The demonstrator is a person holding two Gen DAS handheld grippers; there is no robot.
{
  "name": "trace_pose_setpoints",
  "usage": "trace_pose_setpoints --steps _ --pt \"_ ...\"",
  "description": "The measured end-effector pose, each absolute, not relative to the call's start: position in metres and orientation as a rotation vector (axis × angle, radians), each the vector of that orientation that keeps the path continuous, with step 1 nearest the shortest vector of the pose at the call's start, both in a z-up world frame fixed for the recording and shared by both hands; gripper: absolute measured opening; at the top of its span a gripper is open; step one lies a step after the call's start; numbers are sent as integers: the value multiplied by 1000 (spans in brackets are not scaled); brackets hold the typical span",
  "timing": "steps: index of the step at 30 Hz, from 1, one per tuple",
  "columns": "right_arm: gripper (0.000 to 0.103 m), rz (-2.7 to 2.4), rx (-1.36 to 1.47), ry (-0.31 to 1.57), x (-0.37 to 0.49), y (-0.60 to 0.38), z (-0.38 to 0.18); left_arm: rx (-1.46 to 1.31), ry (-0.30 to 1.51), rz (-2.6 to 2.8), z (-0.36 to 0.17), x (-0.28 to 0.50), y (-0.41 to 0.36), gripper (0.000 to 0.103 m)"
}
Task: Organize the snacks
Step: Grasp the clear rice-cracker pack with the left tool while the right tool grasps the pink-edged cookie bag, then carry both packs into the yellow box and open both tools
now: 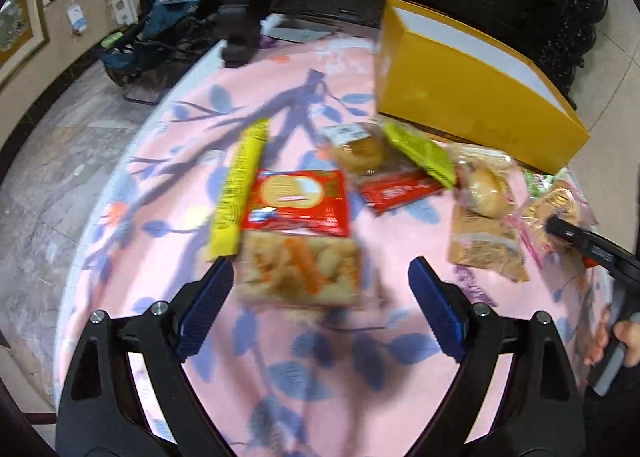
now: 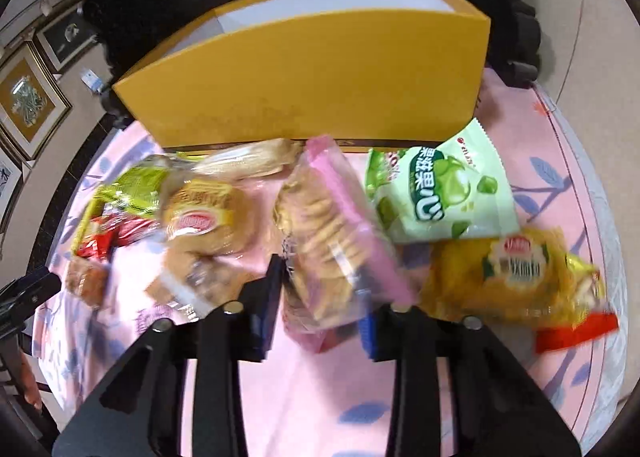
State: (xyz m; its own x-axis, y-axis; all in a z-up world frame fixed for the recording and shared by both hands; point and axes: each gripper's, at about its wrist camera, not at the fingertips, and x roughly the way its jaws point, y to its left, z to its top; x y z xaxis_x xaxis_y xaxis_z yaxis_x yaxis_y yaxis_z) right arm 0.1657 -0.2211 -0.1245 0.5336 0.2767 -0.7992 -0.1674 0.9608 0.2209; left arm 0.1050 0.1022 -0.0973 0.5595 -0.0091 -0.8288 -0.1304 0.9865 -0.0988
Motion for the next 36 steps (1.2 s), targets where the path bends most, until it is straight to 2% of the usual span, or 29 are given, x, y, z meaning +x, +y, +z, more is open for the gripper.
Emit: trace_pose_setpoints --steps 16,20,27,32,34,36 --pt "33 220 129 981 154 -220 -137 -33 1044 153 -137 125 88 91" --pt "34 216 135 986 157 -220 -139 -75 1062 156 -151 132 94 91" --pt "44 205 173 1015 165 -222 -154 -119 1021 161 -152 123 97 84" --pt "49 208 206 965 172 -219 -157 -130 1001 143 -150 111 92 80" --pt "46 210 193 948 171 -215 -157 -133 996 137 -150 107 90 79" --pt "38 224 180 941 169 -211 -156 -152 996 123 -149 101 89 79"
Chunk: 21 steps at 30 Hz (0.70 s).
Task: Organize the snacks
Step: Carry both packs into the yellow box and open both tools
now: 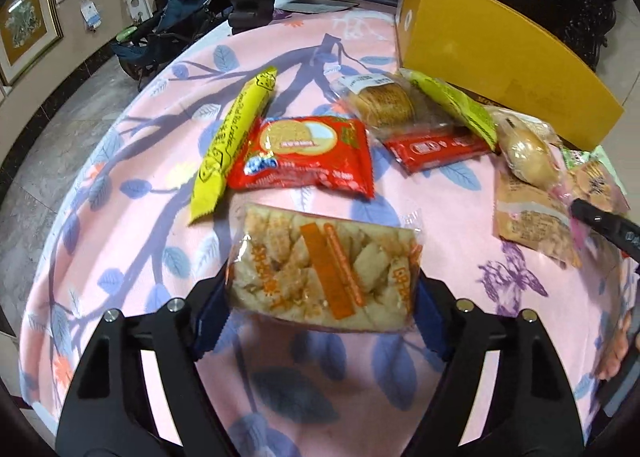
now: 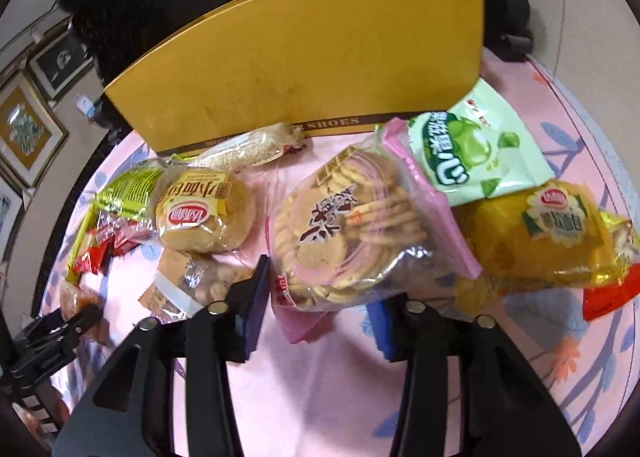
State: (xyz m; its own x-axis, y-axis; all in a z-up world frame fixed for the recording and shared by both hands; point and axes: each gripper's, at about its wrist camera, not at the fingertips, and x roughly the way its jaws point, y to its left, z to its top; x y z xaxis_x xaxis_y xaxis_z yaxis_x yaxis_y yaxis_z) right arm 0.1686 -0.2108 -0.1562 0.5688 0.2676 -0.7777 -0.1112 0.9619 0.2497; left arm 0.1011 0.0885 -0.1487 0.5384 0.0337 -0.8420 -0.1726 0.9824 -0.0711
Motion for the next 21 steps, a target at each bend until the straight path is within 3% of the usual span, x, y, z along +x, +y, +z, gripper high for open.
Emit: trace_pose_setpoints --steps 11,21 --pt "30 205 156 857 139 -211 -128 -146 947 61 -123 91 72 78" --pt "31 207 188 937 157 -220 -142 -141 953 8 -121 94 53 78"
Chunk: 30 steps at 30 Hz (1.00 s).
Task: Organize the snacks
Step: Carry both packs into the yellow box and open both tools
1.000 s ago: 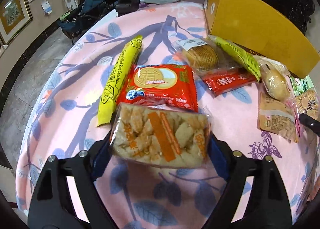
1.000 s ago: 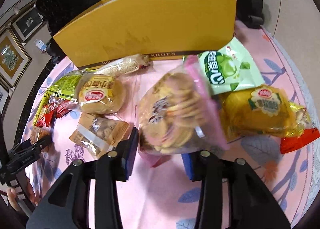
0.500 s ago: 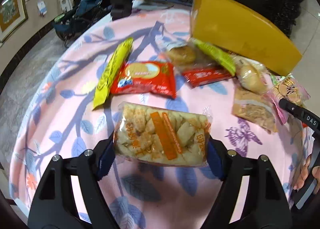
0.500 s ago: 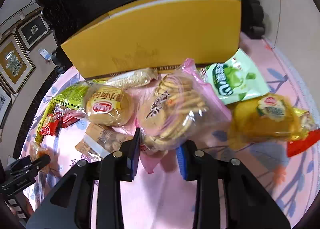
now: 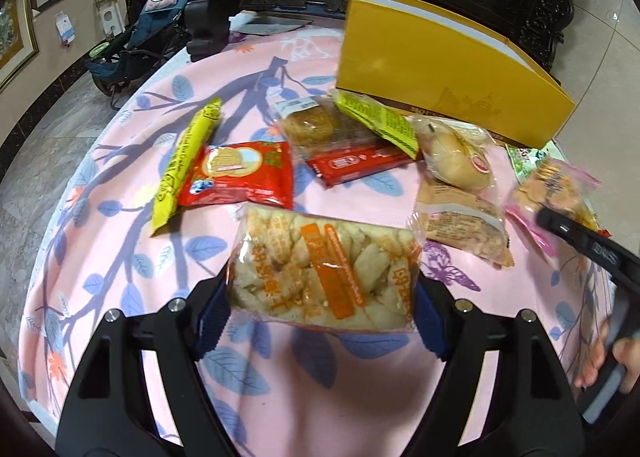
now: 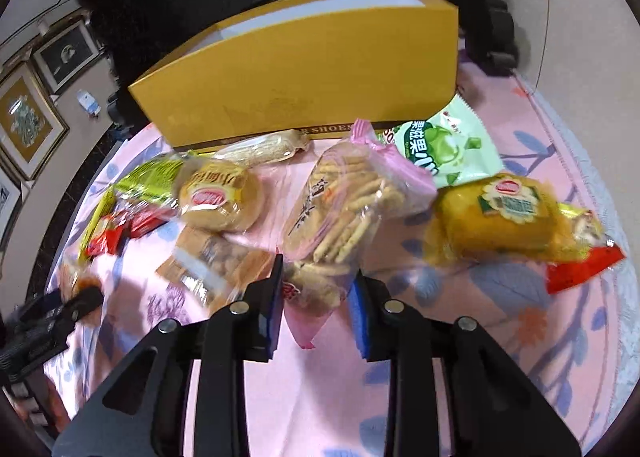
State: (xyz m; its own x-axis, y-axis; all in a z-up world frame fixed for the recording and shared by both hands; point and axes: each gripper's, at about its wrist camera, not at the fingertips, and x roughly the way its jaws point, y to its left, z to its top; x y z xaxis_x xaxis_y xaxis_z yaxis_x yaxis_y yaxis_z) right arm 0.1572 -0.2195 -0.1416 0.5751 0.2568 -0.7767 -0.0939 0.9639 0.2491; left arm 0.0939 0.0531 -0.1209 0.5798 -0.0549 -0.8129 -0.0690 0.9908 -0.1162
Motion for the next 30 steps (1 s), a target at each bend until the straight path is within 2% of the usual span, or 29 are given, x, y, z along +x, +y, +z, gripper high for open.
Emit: trace_pose_setpoints --steps 4,12,20,30 --pt "40 187 196 906 181 -216 -140 -142 952 -1 -117 96 51 78" --pt "30 177 200 878 186 -214 -137 -139 923 -24 -102 110 44 78" --pt "30 191 179 814 147 -229 -109 -118 886 -63 -83 126 26 78" --pt "30 217 181 795 140 -231 -92 -93 883 -119 -71 146 -8 78"
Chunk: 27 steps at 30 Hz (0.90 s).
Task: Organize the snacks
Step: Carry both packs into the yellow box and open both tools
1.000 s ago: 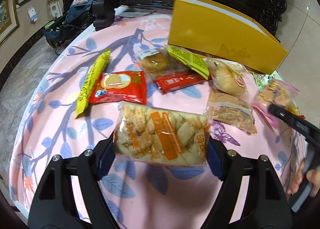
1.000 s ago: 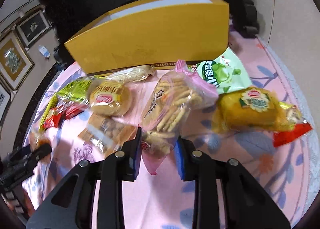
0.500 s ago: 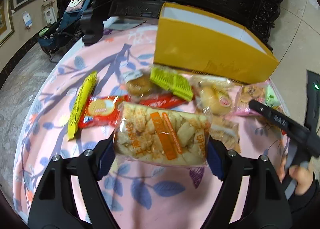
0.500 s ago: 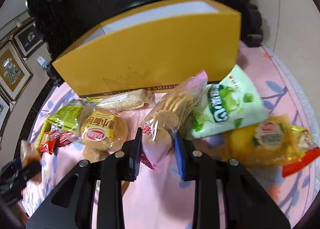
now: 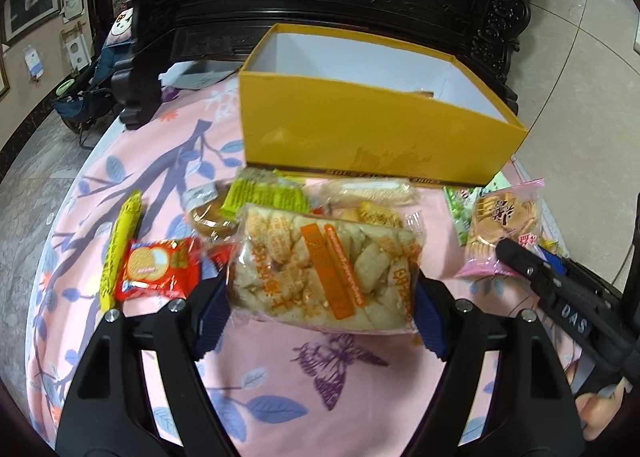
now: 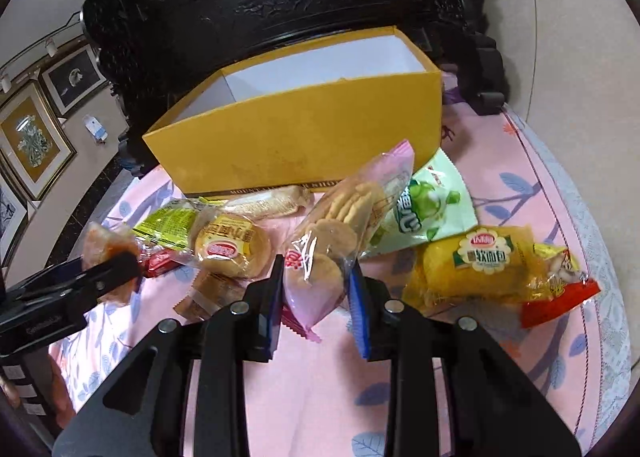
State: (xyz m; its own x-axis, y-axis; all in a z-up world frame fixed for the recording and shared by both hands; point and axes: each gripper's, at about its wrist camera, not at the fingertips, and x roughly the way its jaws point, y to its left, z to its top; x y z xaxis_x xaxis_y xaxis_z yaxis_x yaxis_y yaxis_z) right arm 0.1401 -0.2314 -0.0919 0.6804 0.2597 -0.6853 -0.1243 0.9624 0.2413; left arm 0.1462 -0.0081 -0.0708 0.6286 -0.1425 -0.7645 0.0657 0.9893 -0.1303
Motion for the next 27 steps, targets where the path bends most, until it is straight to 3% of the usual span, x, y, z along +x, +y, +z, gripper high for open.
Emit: trace_pose_setpoints --steps 12,23,25,26,27 --pt "30 238 104 713 221 -217 -2 -84 831 -143 10 262 -30 78" --pt "31 185 104 726 287 -223 8 -66 868 -97 10 337 -39 82" --pt "42 151 69 769 305 -219 7 -95 917 -97 8 355 -38 94" --pt "61 124 53 790 312 -219 7 -115 937 -99 7 362 -34 97" --pt "64 110 50 787 314 -222 8 -134 947 -97 7 366 -29 97"
